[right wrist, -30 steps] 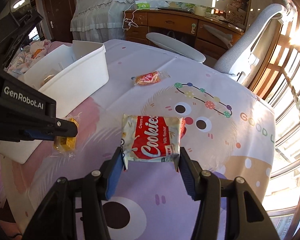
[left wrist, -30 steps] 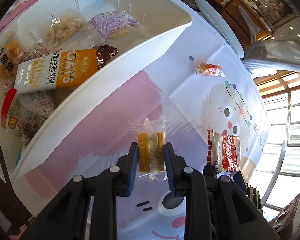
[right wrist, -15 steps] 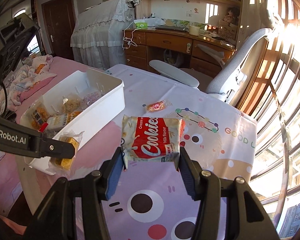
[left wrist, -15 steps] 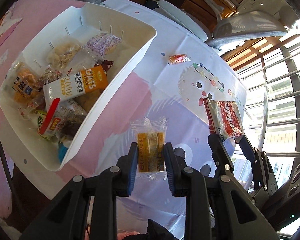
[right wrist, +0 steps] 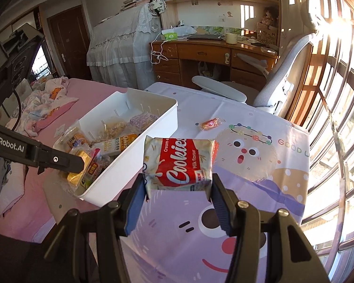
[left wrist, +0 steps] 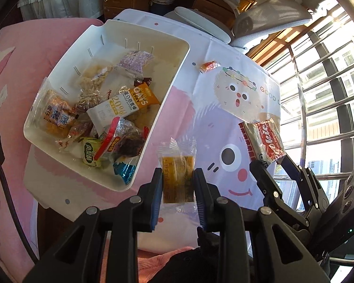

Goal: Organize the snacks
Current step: 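Lift the yellow packet and Cookies packet toward the white tray with both tools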

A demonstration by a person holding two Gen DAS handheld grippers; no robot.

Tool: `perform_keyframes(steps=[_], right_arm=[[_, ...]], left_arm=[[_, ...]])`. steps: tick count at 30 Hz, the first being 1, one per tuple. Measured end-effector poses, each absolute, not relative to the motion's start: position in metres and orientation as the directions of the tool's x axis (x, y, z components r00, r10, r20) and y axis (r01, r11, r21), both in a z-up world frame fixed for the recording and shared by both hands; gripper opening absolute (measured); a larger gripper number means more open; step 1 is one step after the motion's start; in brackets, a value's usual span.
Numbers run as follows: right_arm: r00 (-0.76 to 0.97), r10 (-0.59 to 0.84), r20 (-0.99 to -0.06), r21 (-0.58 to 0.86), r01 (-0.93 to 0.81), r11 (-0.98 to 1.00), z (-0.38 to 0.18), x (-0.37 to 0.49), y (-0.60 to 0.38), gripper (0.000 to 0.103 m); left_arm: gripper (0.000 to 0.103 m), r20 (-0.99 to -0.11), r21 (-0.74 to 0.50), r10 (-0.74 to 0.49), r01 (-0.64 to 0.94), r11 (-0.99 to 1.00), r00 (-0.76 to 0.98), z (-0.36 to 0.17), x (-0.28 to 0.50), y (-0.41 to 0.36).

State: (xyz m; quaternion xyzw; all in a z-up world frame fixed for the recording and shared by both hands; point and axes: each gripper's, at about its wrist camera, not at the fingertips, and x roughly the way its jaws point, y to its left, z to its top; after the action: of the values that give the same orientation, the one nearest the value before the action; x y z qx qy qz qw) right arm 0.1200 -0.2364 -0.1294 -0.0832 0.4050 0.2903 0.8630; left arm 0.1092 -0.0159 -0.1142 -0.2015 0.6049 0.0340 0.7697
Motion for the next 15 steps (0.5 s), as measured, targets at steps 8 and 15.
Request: perform_keyframes(steps=[8,15], right_arm=[[0.490,0.428,-0.759,0.112,-0.550,0.828,-0.125,0.092,-0.214,0.054],[0.507,0.408,-0.759,0.128,-0.498,0.857,-0.121,0.068,-0.177,0.054]], left_arm=[[0.024,-0.933,-0.309,-0.267,-0.154,0.939,0.243,-0.109,0.097,-0.002],[0.024,-0.924,-0.314,-0.306,0.003,0.949,0.230,-0.098,0.088,0.018]])
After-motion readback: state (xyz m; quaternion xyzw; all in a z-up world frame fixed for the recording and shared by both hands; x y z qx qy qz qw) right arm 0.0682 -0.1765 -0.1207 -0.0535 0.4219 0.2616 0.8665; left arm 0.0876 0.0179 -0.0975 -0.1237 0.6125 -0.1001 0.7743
